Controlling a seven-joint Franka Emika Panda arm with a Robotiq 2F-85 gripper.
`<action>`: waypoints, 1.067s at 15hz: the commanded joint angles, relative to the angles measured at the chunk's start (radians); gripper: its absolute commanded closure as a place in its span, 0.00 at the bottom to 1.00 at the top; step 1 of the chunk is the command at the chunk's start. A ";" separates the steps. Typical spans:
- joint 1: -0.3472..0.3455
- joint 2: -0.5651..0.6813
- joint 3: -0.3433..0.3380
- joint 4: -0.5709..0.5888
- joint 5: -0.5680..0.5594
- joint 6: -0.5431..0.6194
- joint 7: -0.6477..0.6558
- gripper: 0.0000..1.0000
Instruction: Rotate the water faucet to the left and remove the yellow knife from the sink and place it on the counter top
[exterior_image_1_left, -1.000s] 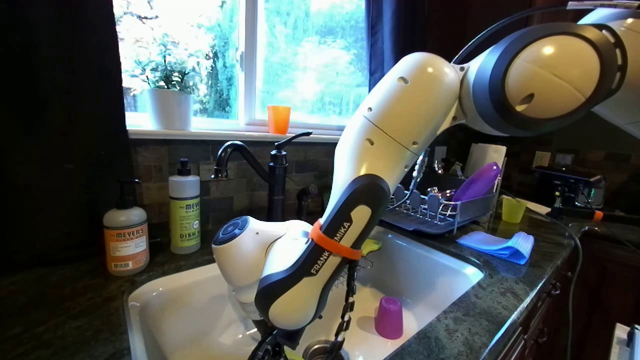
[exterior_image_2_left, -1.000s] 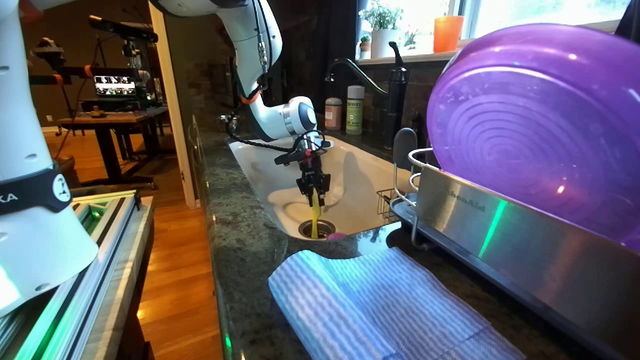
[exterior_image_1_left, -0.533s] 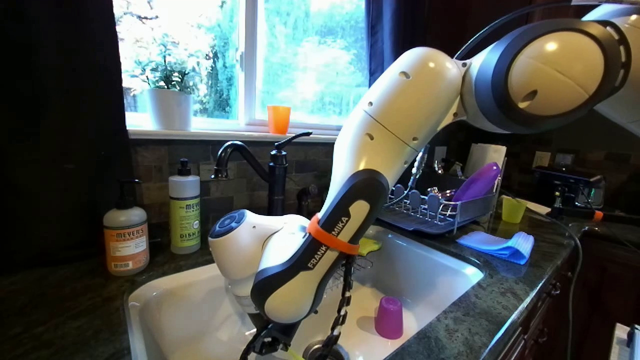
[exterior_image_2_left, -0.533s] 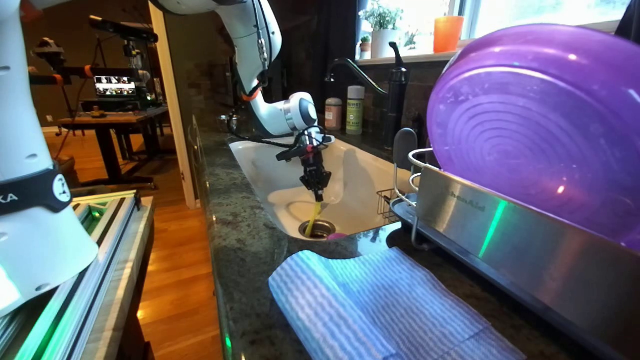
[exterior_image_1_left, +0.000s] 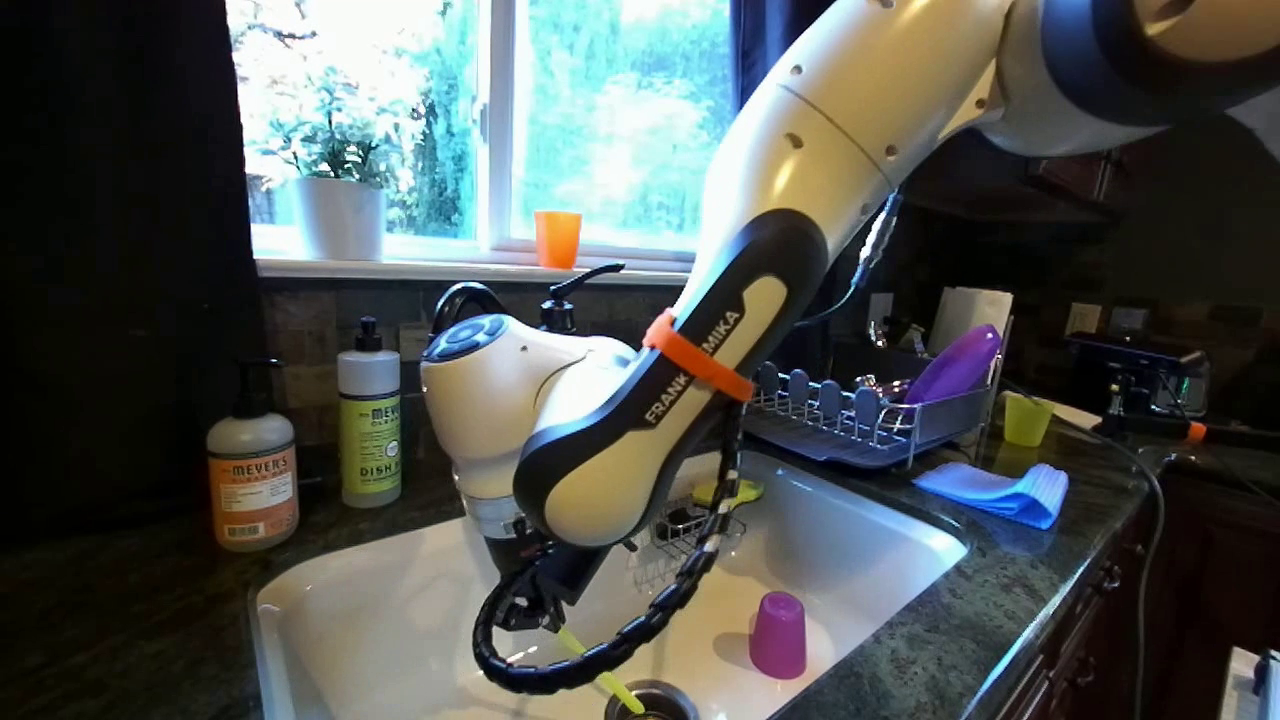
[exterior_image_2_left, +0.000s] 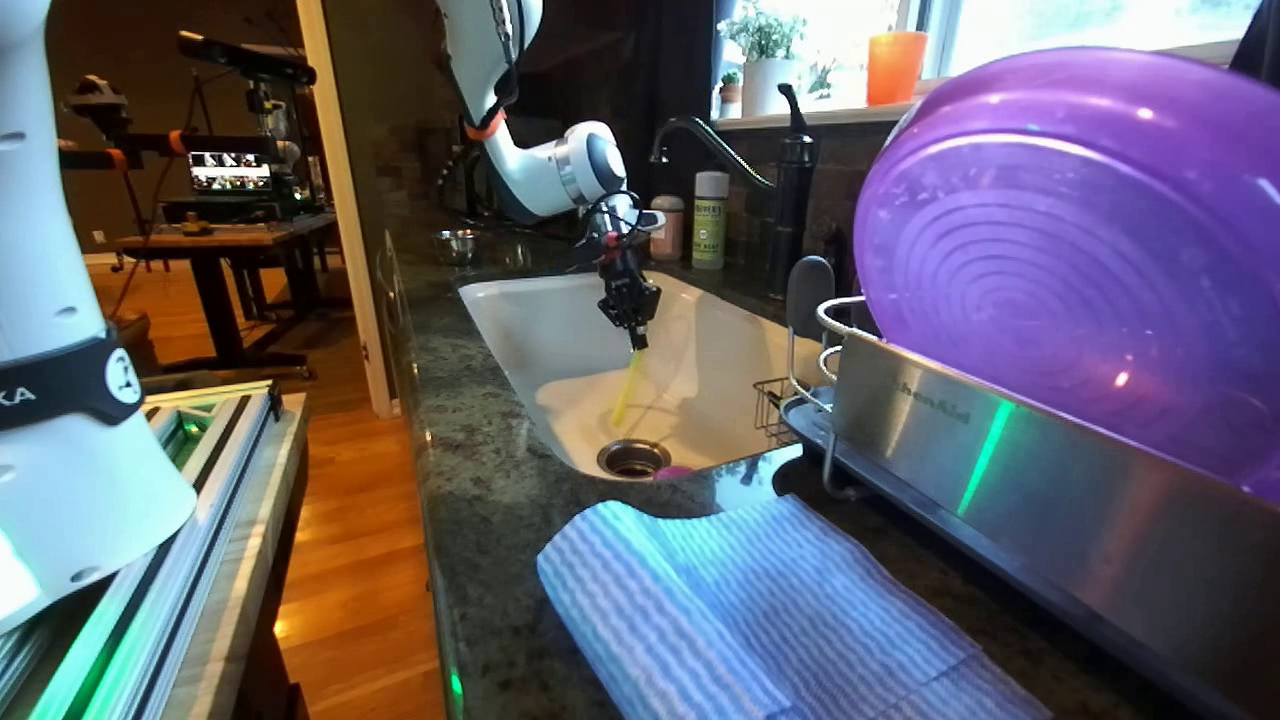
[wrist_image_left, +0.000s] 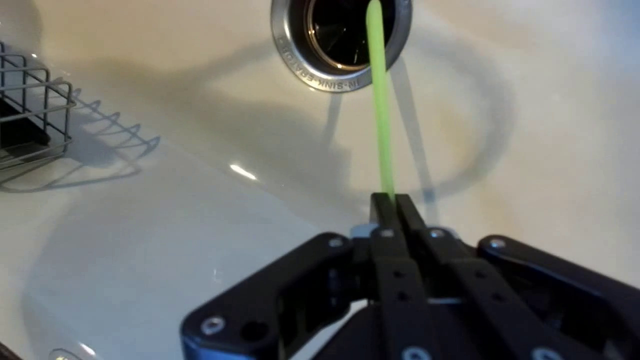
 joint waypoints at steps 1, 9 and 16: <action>0.013 -0.168 -0.017 -0.240 -0.024 0.162 0.108 0.99; 0.116 -0.373 -0.200 -0.482 -0.233 0.406 0.436 0.99; 0.142 -0.494 -0.214 -0.534 -0.405 0.478 0.553 0.99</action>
